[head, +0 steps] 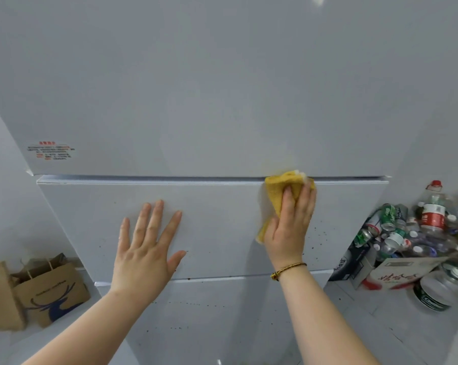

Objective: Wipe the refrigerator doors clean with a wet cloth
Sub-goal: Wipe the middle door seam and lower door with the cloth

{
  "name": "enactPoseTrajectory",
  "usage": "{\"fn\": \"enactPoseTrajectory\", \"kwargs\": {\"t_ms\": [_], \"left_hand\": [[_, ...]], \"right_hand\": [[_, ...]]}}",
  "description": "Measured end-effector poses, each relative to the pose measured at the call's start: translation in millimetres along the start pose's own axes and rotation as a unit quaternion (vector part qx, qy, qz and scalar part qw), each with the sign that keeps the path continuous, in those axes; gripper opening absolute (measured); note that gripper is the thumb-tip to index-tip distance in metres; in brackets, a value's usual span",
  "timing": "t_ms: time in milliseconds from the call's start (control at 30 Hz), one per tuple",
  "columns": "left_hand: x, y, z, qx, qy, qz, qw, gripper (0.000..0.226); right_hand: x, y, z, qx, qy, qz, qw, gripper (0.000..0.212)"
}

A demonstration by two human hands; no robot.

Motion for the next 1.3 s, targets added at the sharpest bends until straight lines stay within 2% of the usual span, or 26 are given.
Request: {"fn": "enactPoseTrajectory", "kwargs": {"t_ms": [67, 133, 167, 200, 233, 300, 367, 400, 433, 500, 533, 600, 633, 667, 700, 733, 833, 900, 933, 967, 1067, 1100, 1133, 1167, 1300], "left_hand": [[0.0, 2.5, 2.4, -0.01, 0.005, -0.011, 1.0, 0.066], [-0.1, 3.5, 5.0, -0.017, 0.011, -0.019, 1.0, 0.067], [-0.4, 4.8, 7.3, -0.026, 0.013, -0.021, 0.999, 0.067], [-0.4, 5.8, 11.5, -0.033, 0.011, -0.016, 0.999, 0.067], [0.0, 6.6, 17.5, -0.036, 0.001, -0.011, 0.999, 0.066], [2.2, 5.9, 35.6, -0.024, -0.041, -0.007, 0.999, 0.063], [6.4, 2.4, 51.1, -0.018, -0.072, -0.006, 0.997, 0.058], [8.4, -0.6, 54.1, -0.02, -0.073, -0.008, 0.997, 0.059], [10.4, -3.9, 55.9, -0.022, -0.07, -0.014, 0.997, 0.06], [11.4, -7.7, 56.5, -0.014, -0.07, -0.021, 0.997, 0.06], [11.3, -9.5, 55.2, -0.01, -0.07, -0.023, 0.997, 0.06], [10.5, -11.4, 52.3, -0.007, -0.071, -0.026, 0.997, 0.066], [10.4, -11.5, 52.9, -0.006, -0.072, -0.024, 0.997, 0.067], [10.4, -11.8, 53.3, -0.006, -0.072, -0.022, 0.997, 0.067], [10.6, -12.7, 54.2, -0.006, -0.071, -0.022, 0.997, 0.068], [10.3, -13.4, 54.8, -0.007, -0.069, -0.02, 0.997, 0.068], [11.1, -15.8, 56.1, -0.009, -0.066, -0.007, 0.998, 0.068], [10.9, -15.7, 56.0, -0.006, -0.076, 0.005, 0.997, 0.065], [11.3, -15.8, 56.4, -0.007, -0.081, 0.011, 0.997, 0.064], [11.7, -16.2, 56.5, -0.008, -0.085, 0.014, 0.996, 0.063], [11.1, -17.6, 57.5, -0.011, -0.082, 0.009, 0.997, 0.065], [11.7, -18.3, 57.5, -0.013, -0.078, 0.005, 0.997, 0.067], [11.8, -19.9, 58.4, -0.015, -0.074, -0.001, 0.997, 0.07], [13.2, -20.8, 58.4, -0.016, -0.072, -0.005, 0.997, 0.071], [12.8, -24.7, 59.6, -0.034, -0.061, -0.025, 0.997, 0.073]], "right_hand": [[-0.1, 20.4, 36.3, 0.068, -0.163, 0.054, 0.983, 0.056], [-3.2, 27.9, 52.8, 0.152, -0.318, 0.088, 0.932, 0.056], [-3.4, 26.3, 51.2, 0.17, -0.357, 0.094, 0.914, 0.056], [-1.4, 24.6, 45.0, 0.168, -0.362, 0.096, 0.912, 0.056], [2.1, 22.6, 35.0, 0.151, -0.33, 0.09, 0.928, 0.056], [4.4, 15.5, 13.9, 0.081, -0.18, 0.045, 0.979, 0.055], [3.3, 10.1, 9.9, 0.021, -0.065, -0.012, 0.998, 0.054], [3.7, 11.1, 15.5, 0.015, -0.053, -0.017, 0.998, 0.054], [3.2, 14.1, 24.7, 0.023, -0.066, -0.008, 0.997, 0.054], [-1.5, 21.0, 46.7, 0.078, -0.166, 0.04, 0.982, 0.055], [-5.2, 24.2, 56.7, 0.125, -0.242, 0.075, 0.959, 0.056], [-11.7, 25.3, 65.7, 0.224, -0.398, 0.131, 0.88, 0.058], [-12.2, 25.4, 66.6, 0.253, -0.45, 0.14, 0.845, 0.058], [-10.0, 25.0, 65.4, 0.266, -0.477, 0.139, 0.826, 0.06], [-6.0, 25.9, 64.3, 0.263, -0.475, 0.132, 0.829, 0.061], [-1.6, 27.9, 63.3, 0.252, -0.45, 0.122, 0.848, 0.06], [4.3, 35.8, 69.4, 0.185, -0.324, 0.078, 0.925, 0.059], [-1.2, 37.8, 85.0, 0.169, -0.31, 0.058, 0.934, 0.059], [-7.0, 38.3, 95.1, 0.184, -0.34, 0.067, 0.92, 0.058], [-14.9, 39.4, 104.0, 0.217, -0.398, 0.091, 0.887, 0.058], [-46.4, 35.3, 116.0, 0.322, -0.595, 0.176, 0.715, 0.057], [-49.1, 34.4, 115.5, 0.328, -0.623, 0.177, 0.687, 0.056], [-47.3, 35.0, 114.6, 0.326, -0.63, 0.165, 0.686, 0.056], [-39.8, 35.3, 112.2, 0.32, -0.614, 0.154, 0.705, 0.057], [-11.1, 39.3, 94.1, 0.257, -0.473, 0.115, 0.835, 0.062]]}}
Point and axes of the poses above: each hand's wrist, its own x-axis towards the middle knuckle, its own y-axis out of the back of the hand, z = x × y, the point moved 6 cm from there along x, towards the middle knuckle, and after that the axes turned 13 degrees about -z, right-handed, at the moved point
